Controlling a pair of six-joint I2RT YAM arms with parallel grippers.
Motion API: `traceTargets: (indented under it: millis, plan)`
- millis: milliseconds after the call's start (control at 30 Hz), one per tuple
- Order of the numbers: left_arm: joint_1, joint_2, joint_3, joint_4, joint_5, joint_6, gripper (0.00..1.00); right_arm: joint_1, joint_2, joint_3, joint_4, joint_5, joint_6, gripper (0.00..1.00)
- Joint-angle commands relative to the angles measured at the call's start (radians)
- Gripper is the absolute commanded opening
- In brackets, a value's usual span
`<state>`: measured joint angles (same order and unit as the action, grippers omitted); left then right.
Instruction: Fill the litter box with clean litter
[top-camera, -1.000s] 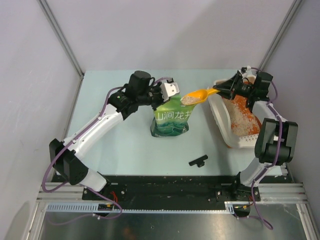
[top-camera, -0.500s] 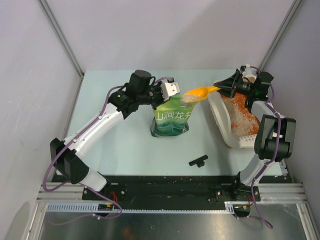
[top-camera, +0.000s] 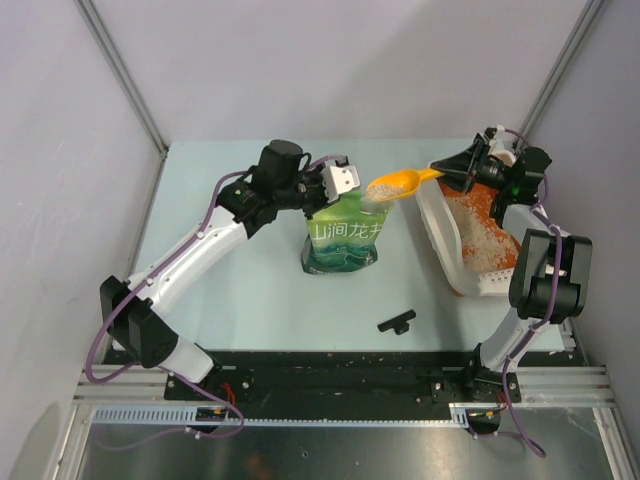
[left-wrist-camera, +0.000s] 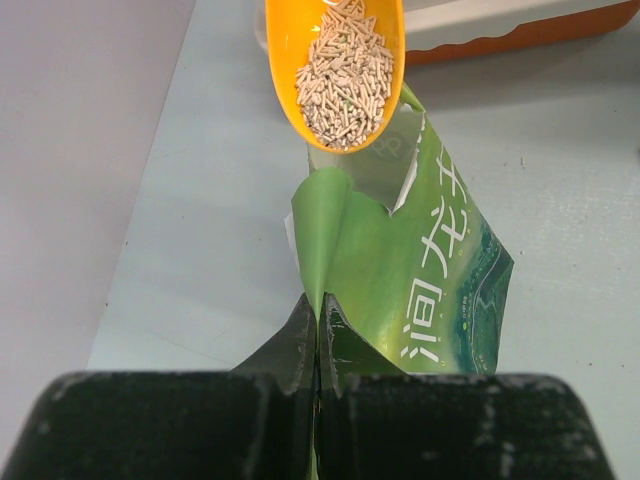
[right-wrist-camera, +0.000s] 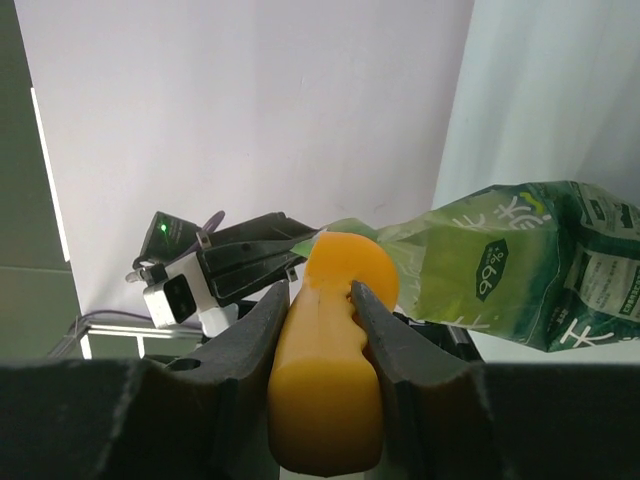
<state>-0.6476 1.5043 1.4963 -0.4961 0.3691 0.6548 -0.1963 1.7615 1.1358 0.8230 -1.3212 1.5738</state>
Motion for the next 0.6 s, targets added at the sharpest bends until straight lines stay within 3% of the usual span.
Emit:
traceTargets:
  millis: [0, 67, 133, 167, 333, 567]
  plan:
    - [0.003, -0.041, 0.024, 0.083, 0.016, 0.02, 0.0, -0.009, -0.01, -0.005, 0.055, 0.026, 0.025, 0.0]
    - [0.003, -0.038, 0.022, 0.083, 0.014, 0.026, 0.0, -0.008, -0.043, -0.005, 0.032, 0.043, 0.012, 0.0]
    - [0.003, -0.035, 0.021, 0.083, 0.017, 0.025, 0.0, -0.008, -0.091, 0.001, -0.161, 0.077, -0.075, 0.0]
    - [0.003, -0.036, 0.021, 0.085, 0.022, 0.023, 0.01, 0.006, -0.141, 0.001, -0.179, 0.1, -0.096, 0.0]
    - [0.002, -0.026, 0.022, 0.085, 0.027, 0.023, 0.01, -0.017, -0.114, -0.128, -0.079, 0.126, -0.055, 0.0]
    - [-0.004, -0.019, 0.027, 0.083, 0.013, 0.026, 0.01, -0.048, -0.119, -0.111, 0.01, 0.126, -0.009, 0.0]
